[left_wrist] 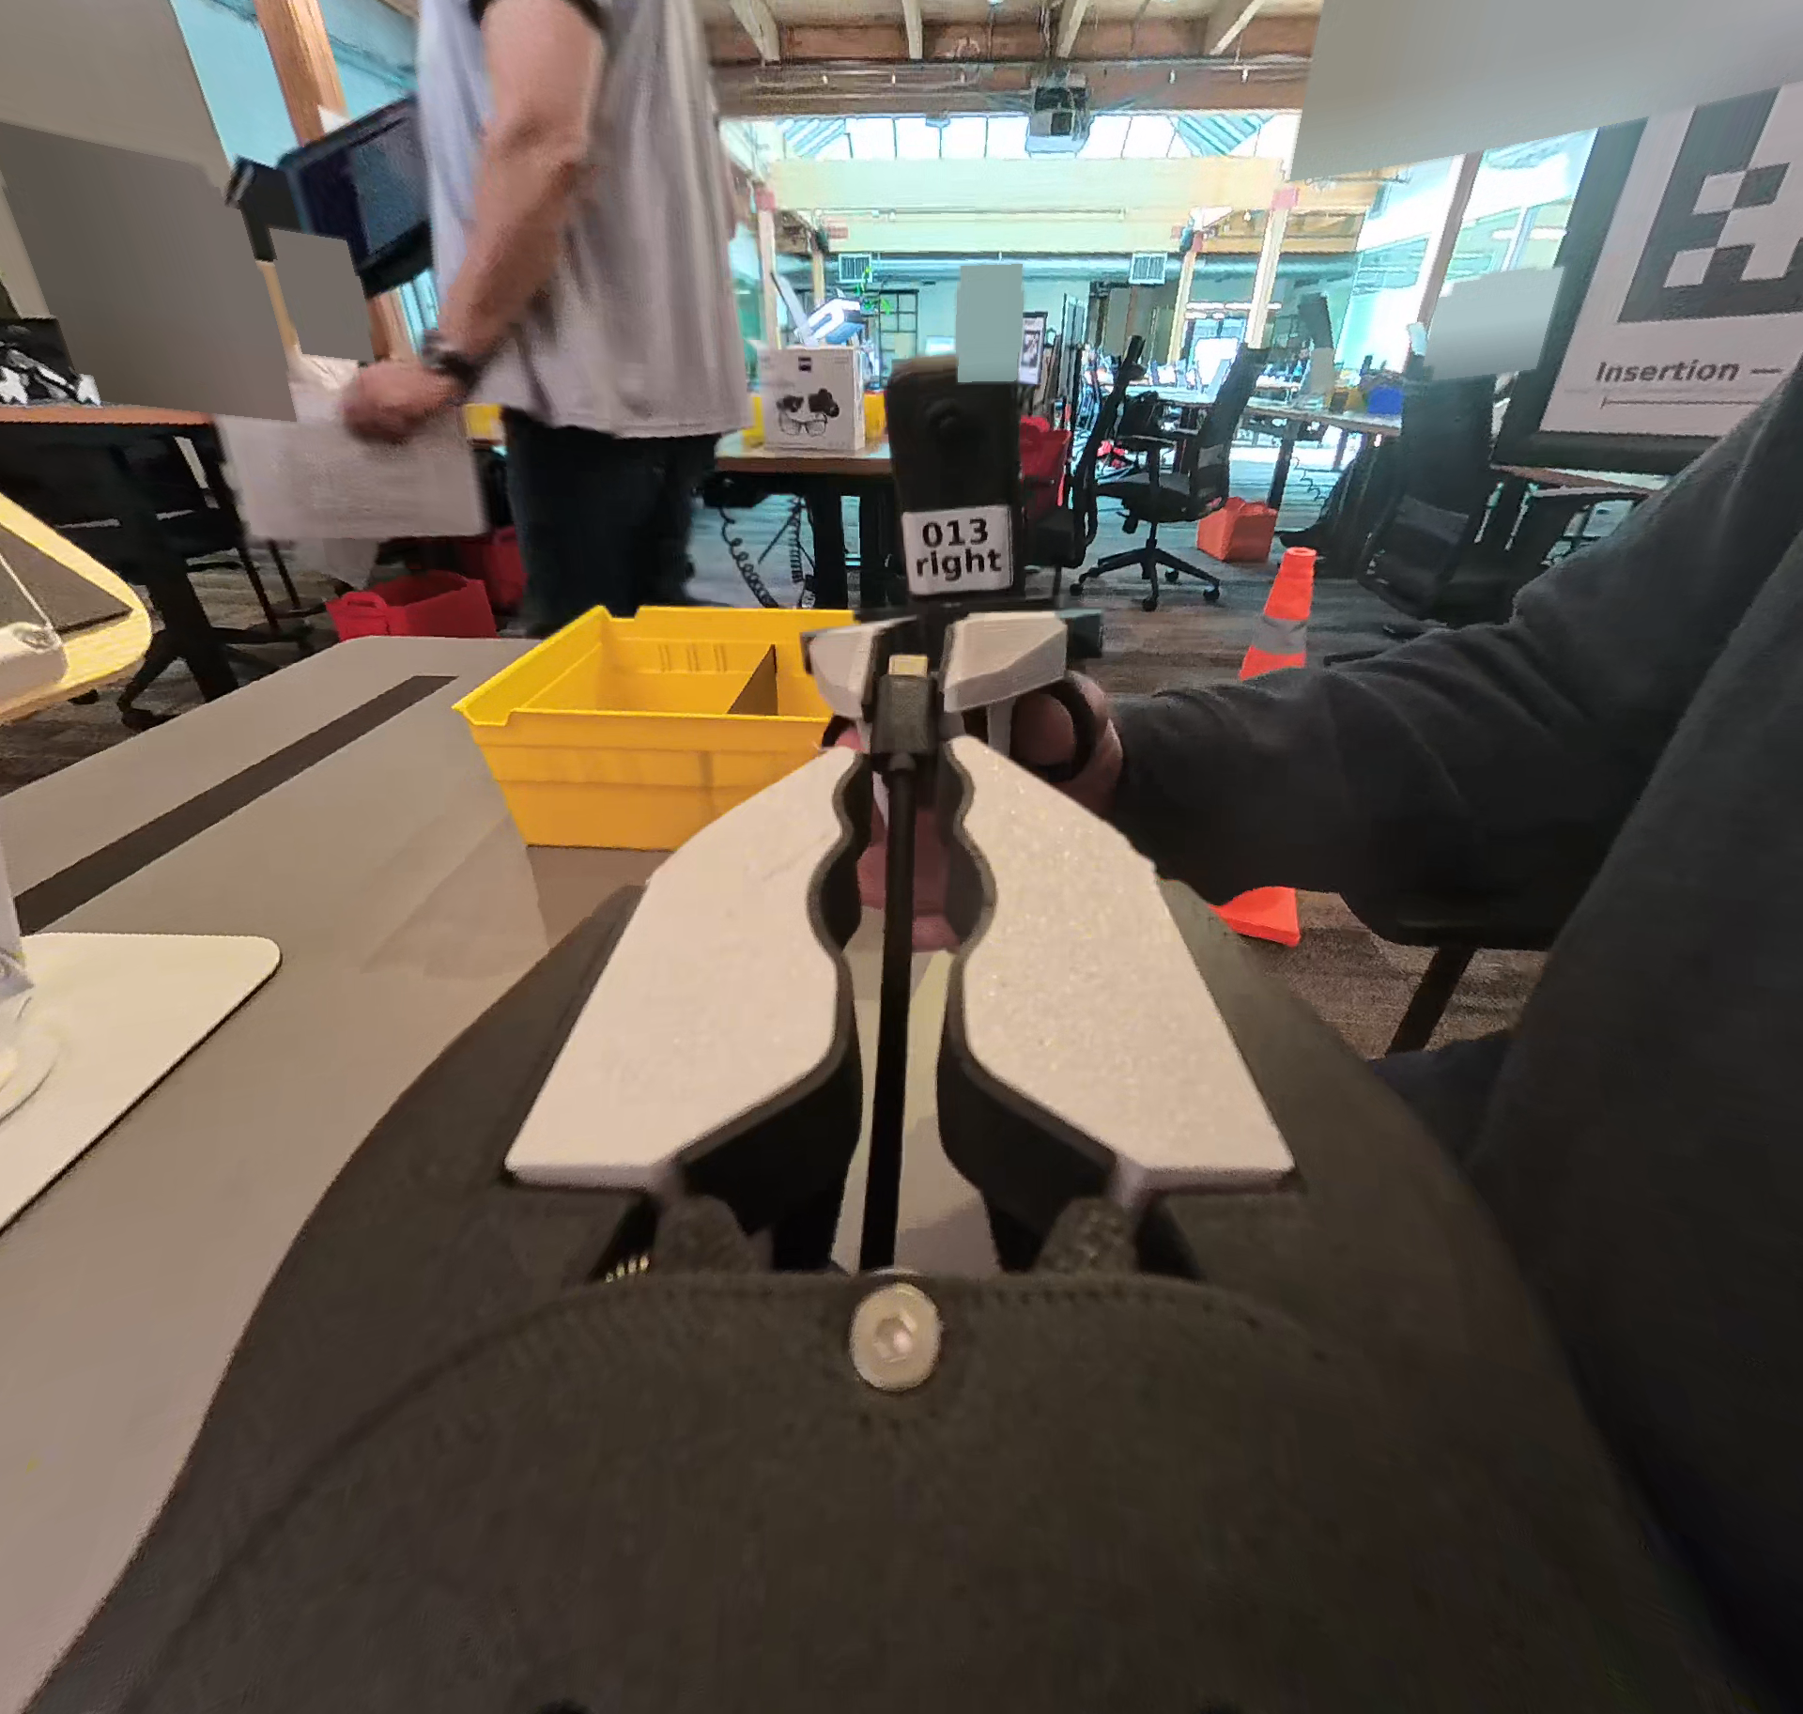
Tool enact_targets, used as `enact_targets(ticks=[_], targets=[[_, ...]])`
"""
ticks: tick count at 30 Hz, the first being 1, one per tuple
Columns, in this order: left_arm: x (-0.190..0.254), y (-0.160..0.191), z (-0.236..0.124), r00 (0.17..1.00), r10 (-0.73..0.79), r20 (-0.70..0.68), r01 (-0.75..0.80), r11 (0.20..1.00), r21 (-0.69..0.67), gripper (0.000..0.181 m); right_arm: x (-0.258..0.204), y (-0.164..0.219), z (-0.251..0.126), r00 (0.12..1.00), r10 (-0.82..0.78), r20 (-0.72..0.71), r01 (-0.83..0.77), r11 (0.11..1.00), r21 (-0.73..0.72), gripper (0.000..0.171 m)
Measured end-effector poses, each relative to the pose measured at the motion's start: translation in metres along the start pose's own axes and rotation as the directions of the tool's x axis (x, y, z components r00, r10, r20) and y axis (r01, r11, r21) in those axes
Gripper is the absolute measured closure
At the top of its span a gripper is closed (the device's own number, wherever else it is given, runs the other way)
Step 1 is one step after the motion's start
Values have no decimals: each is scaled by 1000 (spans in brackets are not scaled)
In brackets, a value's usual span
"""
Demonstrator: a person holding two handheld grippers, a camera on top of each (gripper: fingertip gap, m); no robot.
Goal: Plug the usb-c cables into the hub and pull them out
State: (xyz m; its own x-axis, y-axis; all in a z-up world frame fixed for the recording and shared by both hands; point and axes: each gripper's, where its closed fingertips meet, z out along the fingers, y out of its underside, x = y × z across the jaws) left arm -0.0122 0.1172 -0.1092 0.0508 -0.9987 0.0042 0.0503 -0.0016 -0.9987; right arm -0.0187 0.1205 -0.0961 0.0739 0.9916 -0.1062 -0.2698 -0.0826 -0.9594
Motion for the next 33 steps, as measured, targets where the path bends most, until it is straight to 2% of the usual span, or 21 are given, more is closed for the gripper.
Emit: enact_targets(ticks=[13,20,24,28,33], targets=[[7,-26,4,997,13,79,-26,987,162,170,-10,-24,3,994,84,67,-94,980,175,162],[12,-38,5,988,59,140,-85,978,190,170,-17,-36,4,988,112,109,-136,961,240,162],[14,-36,7,986,107,132,-123,985,124,170,-17,-33,2,993,70,92,-87,976,199,162],[13,-28,9,974,198,111,-196,980,-28,170,-16,-27,-3,998,-2,63,-6,993,118,162],[9,-18,6,975,210,73,-196,966,-170,170,-11,-17,-4,997,-72,20,72,997,22,161]])
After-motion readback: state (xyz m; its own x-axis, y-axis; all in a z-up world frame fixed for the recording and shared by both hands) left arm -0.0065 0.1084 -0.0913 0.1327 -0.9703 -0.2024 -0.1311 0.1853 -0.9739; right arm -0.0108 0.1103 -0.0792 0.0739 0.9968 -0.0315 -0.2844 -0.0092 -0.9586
